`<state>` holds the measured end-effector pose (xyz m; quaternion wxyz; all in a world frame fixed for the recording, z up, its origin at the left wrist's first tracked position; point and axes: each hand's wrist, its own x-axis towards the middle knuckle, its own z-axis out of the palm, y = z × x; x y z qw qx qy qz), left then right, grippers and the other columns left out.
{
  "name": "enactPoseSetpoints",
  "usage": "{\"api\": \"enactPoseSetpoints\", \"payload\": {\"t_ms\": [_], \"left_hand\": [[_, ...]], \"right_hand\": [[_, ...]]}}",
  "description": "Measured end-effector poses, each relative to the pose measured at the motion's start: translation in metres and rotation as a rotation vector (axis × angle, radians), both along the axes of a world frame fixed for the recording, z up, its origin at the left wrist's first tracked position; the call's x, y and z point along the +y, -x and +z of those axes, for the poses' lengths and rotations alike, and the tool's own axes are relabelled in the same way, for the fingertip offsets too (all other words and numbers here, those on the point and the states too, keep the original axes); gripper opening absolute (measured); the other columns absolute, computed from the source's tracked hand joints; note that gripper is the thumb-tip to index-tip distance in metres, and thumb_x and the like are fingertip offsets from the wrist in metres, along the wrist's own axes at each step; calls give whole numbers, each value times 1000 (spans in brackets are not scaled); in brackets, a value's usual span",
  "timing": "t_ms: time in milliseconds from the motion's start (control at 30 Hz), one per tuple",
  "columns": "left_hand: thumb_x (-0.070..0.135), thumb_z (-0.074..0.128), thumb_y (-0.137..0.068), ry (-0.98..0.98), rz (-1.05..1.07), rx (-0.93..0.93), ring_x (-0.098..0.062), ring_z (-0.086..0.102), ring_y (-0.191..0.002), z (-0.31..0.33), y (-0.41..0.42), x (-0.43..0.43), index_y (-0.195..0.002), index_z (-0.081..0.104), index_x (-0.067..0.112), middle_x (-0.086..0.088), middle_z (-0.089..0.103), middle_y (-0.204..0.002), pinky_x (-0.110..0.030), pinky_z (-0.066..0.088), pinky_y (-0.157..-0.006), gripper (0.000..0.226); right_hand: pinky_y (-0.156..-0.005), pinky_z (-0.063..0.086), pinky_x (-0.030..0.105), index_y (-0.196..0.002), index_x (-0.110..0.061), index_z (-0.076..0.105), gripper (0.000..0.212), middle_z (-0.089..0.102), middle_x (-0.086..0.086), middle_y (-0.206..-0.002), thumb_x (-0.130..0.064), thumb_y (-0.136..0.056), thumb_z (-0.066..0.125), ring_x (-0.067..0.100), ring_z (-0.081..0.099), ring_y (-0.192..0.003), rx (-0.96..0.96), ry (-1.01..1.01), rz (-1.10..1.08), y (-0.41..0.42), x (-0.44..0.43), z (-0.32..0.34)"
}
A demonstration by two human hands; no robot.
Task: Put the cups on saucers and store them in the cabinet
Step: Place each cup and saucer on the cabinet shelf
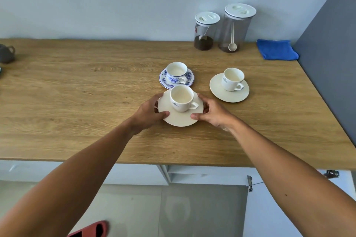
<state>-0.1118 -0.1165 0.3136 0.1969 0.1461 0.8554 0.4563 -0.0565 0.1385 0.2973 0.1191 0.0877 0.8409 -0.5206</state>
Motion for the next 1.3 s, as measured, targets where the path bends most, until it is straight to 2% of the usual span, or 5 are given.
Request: {"api": "enactPoseSetpoints", "payload": {"t_ms": [133, 200, 300, 433, 1300], "left_hand": [[15, 72, -86, -92, -73, -70, -25, 67, -103, 8, -11, 10, -147, 36, 27, -9, 56, -121, -40, 55, -93, 72], [13, 72, -86, -124, -118, -98, -25, 67, -104, 11, -20, 17, -148, 36, 25, -10, 55, -123, -41, 54, -93, 73], [14, 73, -86, -138, -188, -112, -24, 68, -102, 16, -37, 26, -146, 37, 29, -9, 56, -121, -39, 55, -91, 72], [15, 73, -85, -145, -265, -125, -25, 68, -101, 20, -69, 35, -143, 39, 32, -8, 54, -119, -29, 58, -81, 69], [13, 74, -85, -119, -384, -281, -28, 66, -106, -61, -283, 34, -146, 38, 28, -14, 51, -126, -45, 53, -96, 72]], "right_hand": [[-97, 50, 32, -157, -23, 18, 108, 54, -1, -143, -17, -74, 87, 14, 56, -122, 4, 137, -23, -27, 7, 12], [-66, 53, 29, -157, -25, 17, 105, 65, 0, -125, -15, -77, 84, 14, 64, -93, 1, 144, -51, -49, 9, 18], [-51, 48, 25, -158, -23, 12, 106, 70, 6, -97, -6, -80, 81, 11, 60, -63, -13, 180, -136, -86, 12, 24], [-49, 49, 24, -158, -20, 8, 106, 70, 7, -97, 0, -81, 78, 12, 61, -59, -6, 235, -215, -136, 14, 30], [-59, 54, 27, -158, -28, 12, 103, 62, 11, -119, -8, -82, 79, 18, 65, -68, -79, 324, -359, -382, -6, -47]]}}
